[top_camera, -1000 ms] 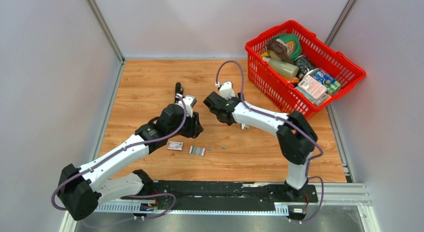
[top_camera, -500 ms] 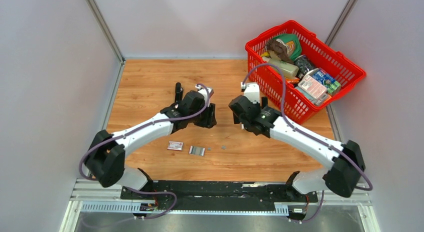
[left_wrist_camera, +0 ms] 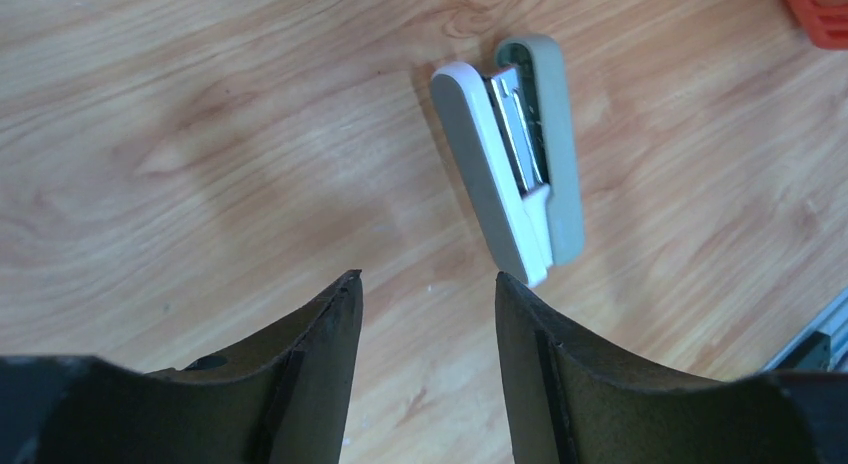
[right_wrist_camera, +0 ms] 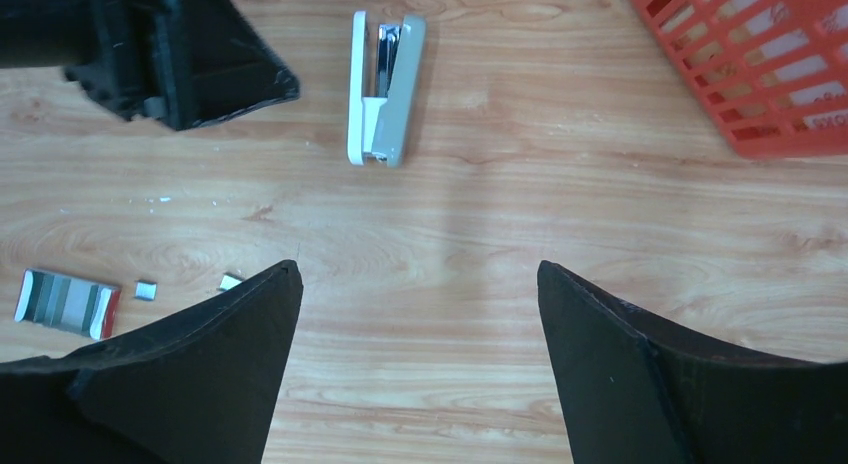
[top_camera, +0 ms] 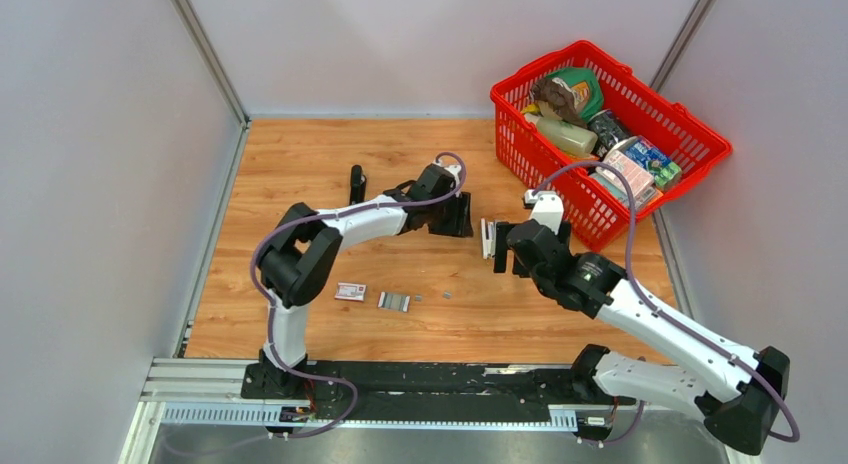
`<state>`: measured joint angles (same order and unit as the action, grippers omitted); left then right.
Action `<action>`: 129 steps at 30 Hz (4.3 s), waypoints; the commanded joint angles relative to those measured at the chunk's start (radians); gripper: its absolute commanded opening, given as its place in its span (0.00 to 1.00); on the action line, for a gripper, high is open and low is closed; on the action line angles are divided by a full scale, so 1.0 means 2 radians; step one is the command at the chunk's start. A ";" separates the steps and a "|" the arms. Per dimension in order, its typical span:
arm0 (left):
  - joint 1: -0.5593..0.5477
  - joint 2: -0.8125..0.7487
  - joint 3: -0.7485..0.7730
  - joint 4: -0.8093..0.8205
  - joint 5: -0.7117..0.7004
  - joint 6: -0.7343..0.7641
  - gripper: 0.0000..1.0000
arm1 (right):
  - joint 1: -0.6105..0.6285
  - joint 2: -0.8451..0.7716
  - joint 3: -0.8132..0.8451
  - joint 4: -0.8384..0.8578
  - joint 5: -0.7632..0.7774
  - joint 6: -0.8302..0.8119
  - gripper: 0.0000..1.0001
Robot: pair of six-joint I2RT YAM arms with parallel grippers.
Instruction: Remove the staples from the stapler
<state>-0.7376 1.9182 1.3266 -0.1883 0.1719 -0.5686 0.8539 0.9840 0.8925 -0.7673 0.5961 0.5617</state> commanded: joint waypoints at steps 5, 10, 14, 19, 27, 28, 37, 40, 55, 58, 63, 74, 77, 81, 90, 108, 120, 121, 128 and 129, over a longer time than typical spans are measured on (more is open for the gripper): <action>-0.015 0.082 0.101 -0.003 0.002 -0.041 0.61 | -0.001 -0.069 -0.048 0.015 -0.025 0.005 0.92; -0.025 0.107 0.144 -0.036 -0.028 -0.045 0.67 | -0.001 -0.086 -0.060 0.023 -0.037 0.003 0.93; -0.034 0.118 0.172 -0.065 -0.054 -0.033 0.67 | -0.001 -0.096 -0.065 0.030 -0.046 0.000 0.93; -0.041 0.135 0.192 -0.086 -0.077 -0.030 0.67 | -0.001 -0.102 -0.066 0.032 -0.053 -0.002 0.93; -0.053 0.154 0.219 -0.115 -0.119 -0.026 0.64 | -0.001 -0.122 -0.070 0.034 -0.061 -0.001 0.93; -0.054 0.155 0.220 -0.116 -0.125 -0.027 0.63 | -0.001 -0.124 -0.071 0.035 -0.063 -0.001 0.93; -0.057 0.155 0.212 -0.115 -0.143 -0.033 0.38 | -0.001 -0.135 -0.079 0.030 -0.067 0.003 0.93; -0.057 0.153 0.206 -0.111 -0.146 -0.035 0.32 | -0.001 -0.135 -0.077 0.027 -0.068 0.005 0.93; -0.057 0.083 0.134 -0.065 -0.127 -0.020 0.00 | -0.001 -0.112 -0.067 0.032 -0.089 0.013 0.93; -0.057 0.044 0.089 -0.040 -0.113 -0.018 0.00 | -0.002 -0.104 -0.054 0.039 -0.095 0.012 0.93; -0.057 -0.034 0.008 -0.001 -0.090 -0.017 0.00 | -0.002 -0.084 -0.029 0.049 -0.098 0.019 0.92; -0.056 -0.168 -0.108 0.075 -0.076 -0.014 0.00 | -0.001 -0.047 -0.030 0.114 -0.180 0.085 0.88; -0.057 -0.193 -0.126 0.083 -0.080 -0.014 0.00 | -0.001 -0.037 -0.028 0.124 -0.180 0.096 0.88; -0.056 -0.227 -0.159 0.118 -0.076 -0.029 0.00 | -0.001 -0.026 -0.027 0.140 -0.180 0.110 0.88; -0.057 -0.260 -0.202 0.152 -0.061 -0.052 0.00 | -0.001 -0.007 -0.039 0.195 -0.179 0.138 0.86; -0.058 -0.323 -0.233 0.158 -0.055 -0.061 0.00 | -0.001 0.033 -0.051 0.266 -0.167 0.162 0.66; -0.060 -0.323 -0.239 0.168 -0.045 -0.062 0.04 | -0.001 0.047 -0.047 0.275 -0.166 0.166 0.33; -0.060 -0.320 -0.239 0.168 -0.039 -0.062 0.06 | -0.001 0.049 -0.046 0.276 -0.167 0.165 0.28; -0.060 -0.329 -0.232 0.136 -0.037 -0.048 0.32 | -0.001 0.072 -0.028 0.275 -0.175 0.149 0.08; -0.060 -0.335 -0.230 0.125 -0.041 -0.046 0.34 | -0.001 0.076 -0.024 0.273 -0.176 0.147 0.07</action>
<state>-0.8474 1.3052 0.8436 0.0463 0.0471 -0.6685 0.8547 1.1015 0.7887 -0.2417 0.2333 0.8860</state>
